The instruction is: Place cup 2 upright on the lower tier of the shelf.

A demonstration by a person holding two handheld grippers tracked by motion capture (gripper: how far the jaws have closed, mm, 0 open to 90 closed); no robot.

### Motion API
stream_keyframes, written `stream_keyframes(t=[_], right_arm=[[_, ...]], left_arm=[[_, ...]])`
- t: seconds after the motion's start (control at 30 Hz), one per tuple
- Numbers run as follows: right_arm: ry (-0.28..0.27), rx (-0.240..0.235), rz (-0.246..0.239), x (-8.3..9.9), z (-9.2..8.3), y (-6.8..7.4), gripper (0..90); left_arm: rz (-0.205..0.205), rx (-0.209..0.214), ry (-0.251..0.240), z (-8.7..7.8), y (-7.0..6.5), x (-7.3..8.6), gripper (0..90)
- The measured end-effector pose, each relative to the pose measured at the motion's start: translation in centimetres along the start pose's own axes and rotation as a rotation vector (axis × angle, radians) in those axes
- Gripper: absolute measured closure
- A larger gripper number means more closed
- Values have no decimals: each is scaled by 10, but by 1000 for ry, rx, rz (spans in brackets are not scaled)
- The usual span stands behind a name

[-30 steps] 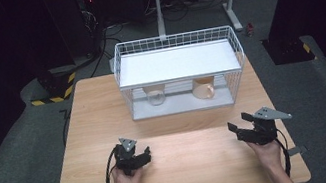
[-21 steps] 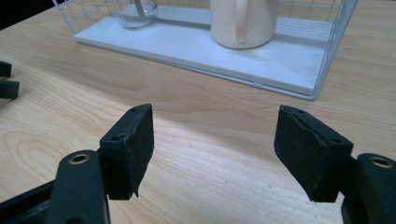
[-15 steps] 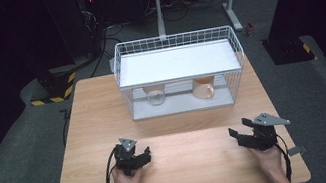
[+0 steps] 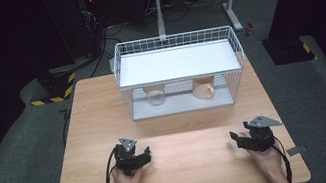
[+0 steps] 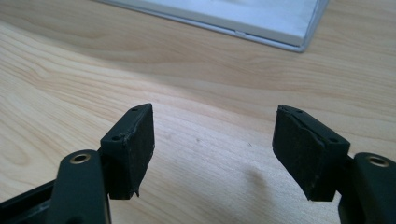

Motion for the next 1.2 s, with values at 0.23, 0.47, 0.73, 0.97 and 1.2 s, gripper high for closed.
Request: stream_keyframes(t=[0.23, 0.47, 0.73, 0.97, 1.2], right_arm=[[59, 19, 4, 4, 9, -5, 298], [104, 35, -16, 4, 12, -5, 295], [124, 34, -12, 4, 13, -4, 284], [123, 30, -17, 4, 14, -4, 277], [123, 28, -21, 4, 14, -5, 276]], left_arm=[[0, 0, 0, 0, 0, 0, 227], [0, 0, 0, 0, 0, 0, 227], [-2, -1, -1, 0, 0, 0, 227], [-4, -1, 1, 0, 0, 0, 227], [-4, -1, 1, 0, 0, 0, 228]])
Point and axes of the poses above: each handheld gripper's, and its own axes: z roughly forward along the jaws, x roughly out of its underside, y roughly to its left, the point moved 2 cm from there along z, roughly forward along the jaws, and after that the axes turned 9 degrees about -z, right-handed, at the moved point
